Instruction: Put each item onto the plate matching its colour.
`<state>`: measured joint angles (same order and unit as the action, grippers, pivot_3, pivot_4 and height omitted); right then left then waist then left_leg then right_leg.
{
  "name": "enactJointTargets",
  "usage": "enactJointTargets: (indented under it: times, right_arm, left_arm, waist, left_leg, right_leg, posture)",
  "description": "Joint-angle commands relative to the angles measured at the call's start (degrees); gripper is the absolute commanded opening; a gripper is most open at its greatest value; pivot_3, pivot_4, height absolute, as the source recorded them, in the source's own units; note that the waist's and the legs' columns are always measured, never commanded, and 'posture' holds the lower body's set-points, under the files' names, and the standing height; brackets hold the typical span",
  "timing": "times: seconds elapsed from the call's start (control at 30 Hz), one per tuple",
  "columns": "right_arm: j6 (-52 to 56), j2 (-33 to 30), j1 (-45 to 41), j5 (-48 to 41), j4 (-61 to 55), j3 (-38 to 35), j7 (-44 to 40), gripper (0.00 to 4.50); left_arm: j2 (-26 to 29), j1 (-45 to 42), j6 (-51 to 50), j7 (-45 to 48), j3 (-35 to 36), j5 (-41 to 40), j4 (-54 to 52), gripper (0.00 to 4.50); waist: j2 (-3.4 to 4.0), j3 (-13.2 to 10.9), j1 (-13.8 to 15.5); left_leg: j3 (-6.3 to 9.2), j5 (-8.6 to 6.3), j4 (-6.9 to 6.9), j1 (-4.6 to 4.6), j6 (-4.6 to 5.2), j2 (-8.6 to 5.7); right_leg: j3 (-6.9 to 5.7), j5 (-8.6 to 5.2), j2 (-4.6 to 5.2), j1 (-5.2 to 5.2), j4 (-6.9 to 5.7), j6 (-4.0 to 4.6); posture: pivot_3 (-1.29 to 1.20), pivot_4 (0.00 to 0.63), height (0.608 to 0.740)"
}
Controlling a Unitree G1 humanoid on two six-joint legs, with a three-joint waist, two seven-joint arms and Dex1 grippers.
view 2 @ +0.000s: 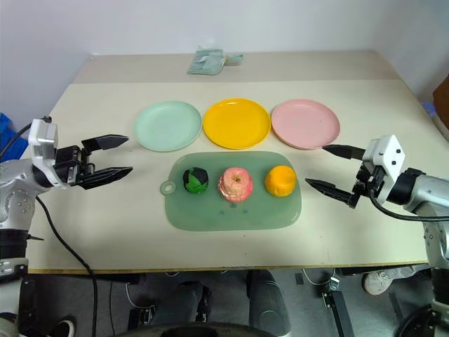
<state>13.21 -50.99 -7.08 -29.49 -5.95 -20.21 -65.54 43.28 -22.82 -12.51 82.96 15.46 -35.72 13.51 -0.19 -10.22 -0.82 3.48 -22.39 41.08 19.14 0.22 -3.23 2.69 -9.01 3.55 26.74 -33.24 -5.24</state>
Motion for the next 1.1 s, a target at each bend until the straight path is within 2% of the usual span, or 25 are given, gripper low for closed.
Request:
enactJointTargets:
  times: [0.03,0.33,0.53,0.7,0.83,1.1]
  right_arm:
    - [0.39,-0.81,-1.68,-0.74,-2.07,-0.18,0.36,4.44]
    - [3.3,0.18,-3.48,-1.86,-7.11,1.38,3.73,4.44]
    - [12.19,2.98,-8.51,-6.41,-15.53,5.87,10.26,4.44]
    - [19.43,3.14,-12.61,-8.65,-19.46,9.17,13.5,4.44]
    - [23.41,1.87,-16.97,-6.62,-20.13,12.82,15.72,4.44]
    - [40.26,0.25,-26.75,-12.91,-25.29,14.49,22.21,4.44]
  left_arm:
    - [-0.09,0.45,1.23,-0.34,1.93,-0.91,-0.93,4.5]
    - [-0.49,-1.28,-0.57,1.21,-0.51,-0.92,-0.38,4.5]
    - [-0.3,-4.87,1.04,3.51,-1.2,0.81,4.73,4.5]
    - [-0.96,-4.58,0.13,3.1,-2.15,0.85,3.54,4.5]
    - [-5.65,-7.83,2.61,2.66,-6.52,3.48,5.83,4.5]
    - [-11.74,-10.49,7.53,2.98,-10.8,7.56,10.33,4.5]
  waist:
    - [0.0,0.0,0.09]
    - [0.0,0.0,0.22]
    - [0.0,0.0,-0.01]
    - [0.0,0.0,0.2]
    - [0.0,0.0,0.87]
    - [-0.01,0.01,1.03]
  left_leg:
    - [0.0,0.0,0.0,0.0,0.0,0.0]
    - [0.01,0.0,0.01,0.02,0.0,-0.02]
    - [0.02,0.01,0.01,0.01,-0.01,-0.01]
    - [0.02,0.14,0.0,0.11,-0.26,-0.02]
    - [0.04,0.14,0.05,0.13,-0.26,-0.08]
    - [0.02,0.16,0.03,0.22,-0.29,-0.03]
  right_leg:
    - [0.0,0.0,0.0,0.0,0.0,0.0]
    - [0.0,0.0,0.02,0.0,0.0,0.0]
    - [-0.01,0.0,0.0,0.01,-0.01,0.0]
    - [-0.01,0.0,0.03,0.07,0.0,0.0]
    - [-0.02,0.0,0.08,0.04,0.02,0.0]
    - [-0.02,0.02,0.03,0.15,0.01,0.03]
  posture:
    - [0.0,0.15,0.74]
    - [0.0,0.15,0.74]
    - [0.0,0.15,0.74]
    - [0.0,0.15,0.74]
    - [0.0,0.15,0.74]
    - [0.0,0.15,0.74]
